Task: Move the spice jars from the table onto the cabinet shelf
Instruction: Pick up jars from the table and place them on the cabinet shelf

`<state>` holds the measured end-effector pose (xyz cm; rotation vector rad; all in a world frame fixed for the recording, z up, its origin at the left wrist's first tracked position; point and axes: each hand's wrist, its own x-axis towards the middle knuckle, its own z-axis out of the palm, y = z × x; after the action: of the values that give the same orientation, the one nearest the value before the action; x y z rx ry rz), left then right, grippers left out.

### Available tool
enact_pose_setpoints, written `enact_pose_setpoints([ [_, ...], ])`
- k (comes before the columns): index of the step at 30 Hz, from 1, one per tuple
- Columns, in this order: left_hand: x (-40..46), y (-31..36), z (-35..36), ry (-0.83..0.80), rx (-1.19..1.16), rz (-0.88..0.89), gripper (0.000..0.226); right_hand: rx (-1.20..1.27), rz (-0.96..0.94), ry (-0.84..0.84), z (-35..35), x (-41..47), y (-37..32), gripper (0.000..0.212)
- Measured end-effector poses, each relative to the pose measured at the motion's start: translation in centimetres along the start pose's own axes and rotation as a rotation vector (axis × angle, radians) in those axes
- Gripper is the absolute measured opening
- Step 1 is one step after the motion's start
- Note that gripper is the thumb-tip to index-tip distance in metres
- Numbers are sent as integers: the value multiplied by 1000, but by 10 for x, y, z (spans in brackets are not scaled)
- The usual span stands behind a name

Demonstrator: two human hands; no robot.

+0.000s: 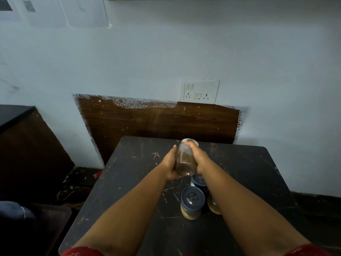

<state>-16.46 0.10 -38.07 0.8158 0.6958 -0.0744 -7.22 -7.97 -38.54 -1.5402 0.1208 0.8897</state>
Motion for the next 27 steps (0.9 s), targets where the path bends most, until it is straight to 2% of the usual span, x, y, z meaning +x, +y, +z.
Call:
enact_pose_setpoints([
  [5,-3,-2,2,-15,84,30,46,164,29,-80,-22,-12,-2,63],
  [10,-1,-8,19,-37,43,83,57,231,31,-182,-33,-19,-8,60],
  [15,3,-6,31,-22,116,106,65,182,-39,-134,-44,-27,-14,57],
  [17,2,-6,39,-12,122,107,59,202,-60,-101,-51,-29,-14,53],
  [19,3,-5,44,-32,28,82,53,250,-58,-90,-55,-31,-17,47],
  [23,2,-1,50,-30,0,116,46,340,-40,-123,-58,-36,-27,43],
  [27,1,-2,55,-58,36,211,63,316,-70,-181,-61,-35,-30,47],
])
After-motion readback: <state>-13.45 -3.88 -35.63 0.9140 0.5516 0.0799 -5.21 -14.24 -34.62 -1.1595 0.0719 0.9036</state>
